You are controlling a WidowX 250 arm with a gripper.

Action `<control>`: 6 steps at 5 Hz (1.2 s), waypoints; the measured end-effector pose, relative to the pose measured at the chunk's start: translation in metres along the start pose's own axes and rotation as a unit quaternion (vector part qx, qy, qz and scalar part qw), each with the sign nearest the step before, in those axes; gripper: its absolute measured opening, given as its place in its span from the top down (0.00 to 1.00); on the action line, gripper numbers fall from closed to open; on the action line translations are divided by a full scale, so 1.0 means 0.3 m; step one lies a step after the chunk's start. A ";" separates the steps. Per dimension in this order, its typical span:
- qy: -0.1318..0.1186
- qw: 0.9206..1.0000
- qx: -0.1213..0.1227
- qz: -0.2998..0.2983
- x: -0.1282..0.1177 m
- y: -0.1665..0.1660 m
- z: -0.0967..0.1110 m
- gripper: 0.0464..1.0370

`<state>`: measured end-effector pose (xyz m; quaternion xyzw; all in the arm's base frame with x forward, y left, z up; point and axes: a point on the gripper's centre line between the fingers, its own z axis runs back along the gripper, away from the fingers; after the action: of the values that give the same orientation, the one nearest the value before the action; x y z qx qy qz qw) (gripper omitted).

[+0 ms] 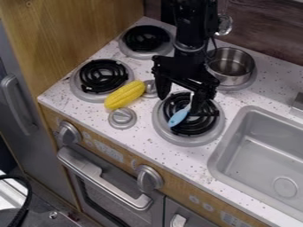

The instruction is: Move the pot into the left side of the heater

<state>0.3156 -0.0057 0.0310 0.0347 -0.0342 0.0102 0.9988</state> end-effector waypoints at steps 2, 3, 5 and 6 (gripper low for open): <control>0.017 0.999 -0.021 -0.020 0.011 -0.045 -0.050 0.04; -0.008 0.996 -0.025 -0.084 0.078 -0.115 -0.055 0.04; -0.162 0.966 -0.063 -0.192 0.273 -0.253 -0.048 0.04; -0.219 0.947 -0.066 -0.225 0.355 -0.279 -0.034 0.04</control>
<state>0.4244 -0.0867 0.0224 -0.0230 -0.2440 -0.2251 0.9430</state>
